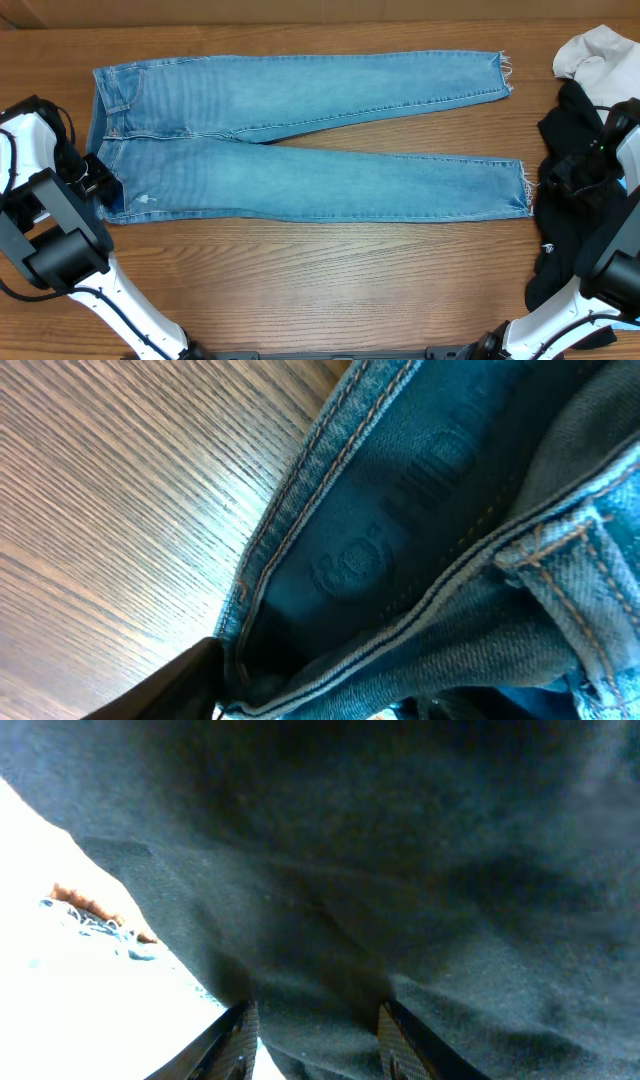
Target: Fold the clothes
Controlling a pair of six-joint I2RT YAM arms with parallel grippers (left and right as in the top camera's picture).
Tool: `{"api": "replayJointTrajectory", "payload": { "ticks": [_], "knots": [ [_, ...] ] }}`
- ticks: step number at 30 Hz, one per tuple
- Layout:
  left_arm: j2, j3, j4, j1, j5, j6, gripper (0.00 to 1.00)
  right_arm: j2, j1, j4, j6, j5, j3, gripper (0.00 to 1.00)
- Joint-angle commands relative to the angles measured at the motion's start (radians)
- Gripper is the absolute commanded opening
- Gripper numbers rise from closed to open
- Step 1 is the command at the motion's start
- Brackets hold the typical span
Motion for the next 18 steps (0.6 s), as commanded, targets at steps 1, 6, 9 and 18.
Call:
{"api": "replayJointTrajectory", "payload": {
  "ticks": [1,6,9,18],
  "knots": [
    [-0.036,0.013,-0.019,0.009,-0.042,0.016,0.64,-0.016,0.008,0.004,0.007,-0.012,0.027,0.43],
    [-0.036,0.071,-0.097,0.03,-0.088,-0.015,0.59,-0.016,0.008,0.005,0.007,-0.013,0.027,0.43],
    [-0.037,0.12,-0.162,0.046,-0.168,-0.088,0.63,-0.016,0.008,0.005,0.007,-0.021,0.027,0.43],
    [-0.037,0.154,-0.21,0.057,-0.007,-0.074,0.64,-0.016,0.008,-0.008,0.007,-0.035,0.027,0.44]
  ]
}}
